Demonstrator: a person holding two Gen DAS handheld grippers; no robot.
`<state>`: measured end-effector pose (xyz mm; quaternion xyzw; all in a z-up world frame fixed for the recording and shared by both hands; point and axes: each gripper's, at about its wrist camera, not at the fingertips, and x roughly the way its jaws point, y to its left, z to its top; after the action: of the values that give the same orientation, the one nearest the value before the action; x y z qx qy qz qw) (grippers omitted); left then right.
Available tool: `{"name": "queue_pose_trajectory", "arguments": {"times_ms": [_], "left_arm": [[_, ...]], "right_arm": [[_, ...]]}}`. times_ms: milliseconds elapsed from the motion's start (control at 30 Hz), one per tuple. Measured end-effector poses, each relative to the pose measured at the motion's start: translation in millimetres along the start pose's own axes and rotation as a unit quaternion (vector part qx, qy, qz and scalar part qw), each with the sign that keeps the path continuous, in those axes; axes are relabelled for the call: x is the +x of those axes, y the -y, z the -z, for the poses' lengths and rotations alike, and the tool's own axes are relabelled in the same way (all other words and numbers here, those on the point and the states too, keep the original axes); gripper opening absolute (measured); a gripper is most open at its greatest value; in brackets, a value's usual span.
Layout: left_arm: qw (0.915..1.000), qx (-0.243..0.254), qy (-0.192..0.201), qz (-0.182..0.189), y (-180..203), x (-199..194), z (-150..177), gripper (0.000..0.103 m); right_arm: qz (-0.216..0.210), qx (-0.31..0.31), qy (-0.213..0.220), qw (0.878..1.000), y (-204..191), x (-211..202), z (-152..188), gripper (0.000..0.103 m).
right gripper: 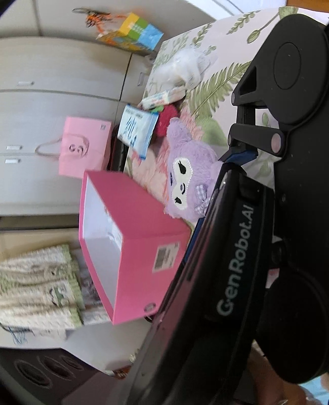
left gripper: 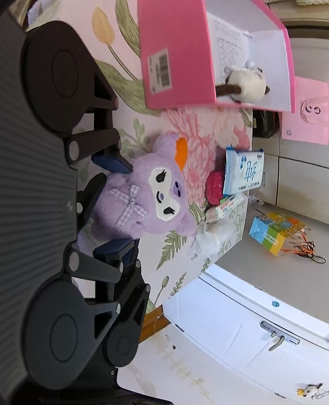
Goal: Organize soft objects
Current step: 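Carry the purple plush with the left gripper into the pink shoebox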
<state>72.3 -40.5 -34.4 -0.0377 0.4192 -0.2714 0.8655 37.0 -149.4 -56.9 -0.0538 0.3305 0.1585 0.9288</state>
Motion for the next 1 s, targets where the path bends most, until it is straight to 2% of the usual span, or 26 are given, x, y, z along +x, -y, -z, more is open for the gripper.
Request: {"name": "queue_pose_trajectory", "arguments": {"times_ms": [300, 533, 767, 1000], "left_arm": [[0.9991, -0.007, 0.024, -0.034, -15, -57, 11, 0.054], [0.9969, -0.007, 0.048, -0.061, -34, -95, -6, 0.054], [0.9951, -0.020, 0.071, -0.066, -64, -106, -43, 0.054], [0.9923, -0.031, 0.094, -0.075, -96, -90, -73, 0.054]], "right_arm": [[-0.047, -0.039, 0.019, 0.998, -41, -22, -15, 0.057], [-0.101, -0.041, 0.046, 0.993, -60, -27, -47, 0.057], [-0.125, -0.033, 0.071, 0.989, -64, -10, -91, 0.059], [-0.139, -0.015, 0.106, 0.985, -59, 25, -116, 0.059]]}}
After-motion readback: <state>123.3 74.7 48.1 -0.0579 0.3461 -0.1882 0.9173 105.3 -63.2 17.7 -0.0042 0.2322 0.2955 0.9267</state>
